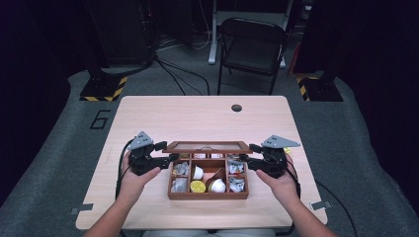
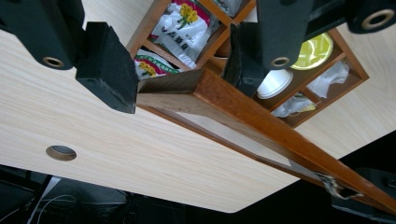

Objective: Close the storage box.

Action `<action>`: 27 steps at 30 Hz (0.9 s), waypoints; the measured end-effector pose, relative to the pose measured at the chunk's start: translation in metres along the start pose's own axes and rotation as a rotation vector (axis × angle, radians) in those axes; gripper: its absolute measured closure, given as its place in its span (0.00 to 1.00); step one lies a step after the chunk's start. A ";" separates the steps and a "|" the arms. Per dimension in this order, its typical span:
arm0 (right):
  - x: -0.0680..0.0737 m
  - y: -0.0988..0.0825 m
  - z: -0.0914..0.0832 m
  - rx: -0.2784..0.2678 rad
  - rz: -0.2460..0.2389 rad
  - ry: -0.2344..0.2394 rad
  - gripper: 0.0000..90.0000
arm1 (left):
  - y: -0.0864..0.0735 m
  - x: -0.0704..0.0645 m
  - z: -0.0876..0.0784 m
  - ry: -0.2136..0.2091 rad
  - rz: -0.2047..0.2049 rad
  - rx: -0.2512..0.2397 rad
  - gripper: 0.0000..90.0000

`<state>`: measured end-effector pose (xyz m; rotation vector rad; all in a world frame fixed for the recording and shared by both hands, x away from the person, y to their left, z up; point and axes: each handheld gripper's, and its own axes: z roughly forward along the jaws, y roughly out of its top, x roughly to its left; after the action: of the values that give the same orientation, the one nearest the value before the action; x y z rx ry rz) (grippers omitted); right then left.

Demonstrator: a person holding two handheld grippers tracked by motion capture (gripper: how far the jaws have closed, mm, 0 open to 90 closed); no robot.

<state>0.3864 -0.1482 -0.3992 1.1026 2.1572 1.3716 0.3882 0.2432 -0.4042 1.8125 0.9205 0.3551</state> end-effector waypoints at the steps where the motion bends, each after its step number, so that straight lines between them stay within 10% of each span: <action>1: 0.001 0.000 -0.002 -0.003 -0.001 0.003 0.50 | 0.000 0.000 -0.001 0.004 0.009 -0.004 0.36; 27: 0.015 -0.023 -0.017 0.027 -0.029 0.004 0.54 | -0.029 -0.021 -0.019 0.025 0.023 0.025 0.43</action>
<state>0.3565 -0.1520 -0.4099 1.0754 2.1923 1.3370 0.3506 0.2454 -0.4183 1.8465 0.9260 0.3829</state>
